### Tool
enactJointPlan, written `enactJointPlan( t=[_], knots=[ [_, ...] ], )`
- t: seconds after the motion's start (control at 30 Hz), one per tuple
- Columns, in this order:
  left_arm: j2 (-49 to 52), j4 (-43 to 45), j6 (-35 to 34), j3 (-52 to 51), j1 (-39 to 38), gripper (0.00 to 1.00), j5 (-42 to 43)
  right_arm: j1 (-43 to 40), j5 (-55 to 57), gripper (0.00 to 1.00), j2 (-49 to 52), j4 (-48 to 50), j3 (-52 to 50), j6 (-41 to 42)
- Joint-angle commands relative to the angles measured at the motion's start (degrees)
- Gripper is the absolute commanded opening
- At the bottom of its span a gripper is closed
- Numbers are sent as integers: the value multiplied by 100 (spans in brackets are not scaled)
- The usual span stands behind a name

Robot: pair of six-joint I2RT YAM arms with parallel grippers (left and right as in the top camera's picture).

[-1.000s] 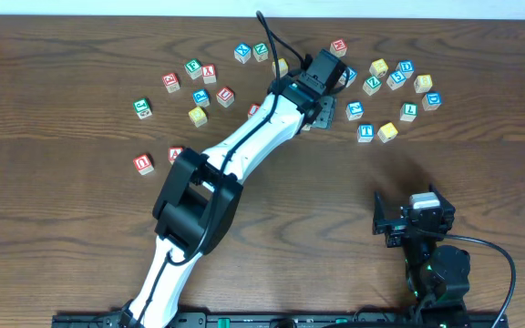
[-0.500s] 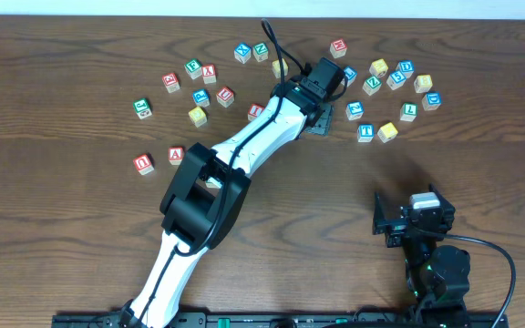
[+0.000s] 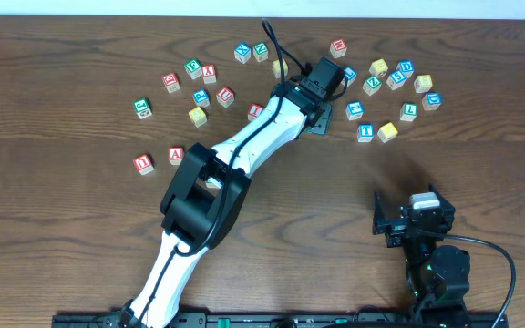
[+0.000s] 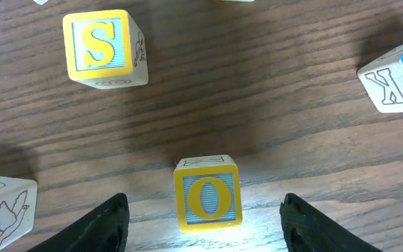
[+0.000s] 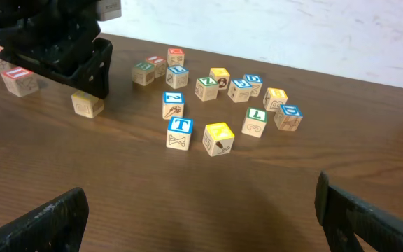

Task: Spell out ROBOT
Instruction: 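Lower the open left gripper around a second yellow O block, then close the left gripper on the second yellow O block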

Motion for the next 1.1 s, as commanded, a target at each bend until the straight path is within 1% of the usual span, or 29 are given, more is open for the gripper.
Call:
enactJointPlan(
  t=[0.0, 0.3, 0.47, 0.57, 1.07],
  knots=[
    [48, -26, 160, 118, 20, 68, -52, -24, -13, 99, -9, -22, -7, -59],
    [66, -168, 162, 118, 98, 68, -44, -24, -13, 99, -9, -22, -7, -59],
    [66, -164, 157, 118, 258, 68, 243, -24, -15, 99, -9, -22, -7, -61],
    [66, -140, 157, 118, 319, 68, 256, -24, -15, 99, -9, -22, -7, -61],
    [66, -28, 179, 118, 177, 67, 254, -24, -13, 99, -9, -22, -7, -59]
  ],
)
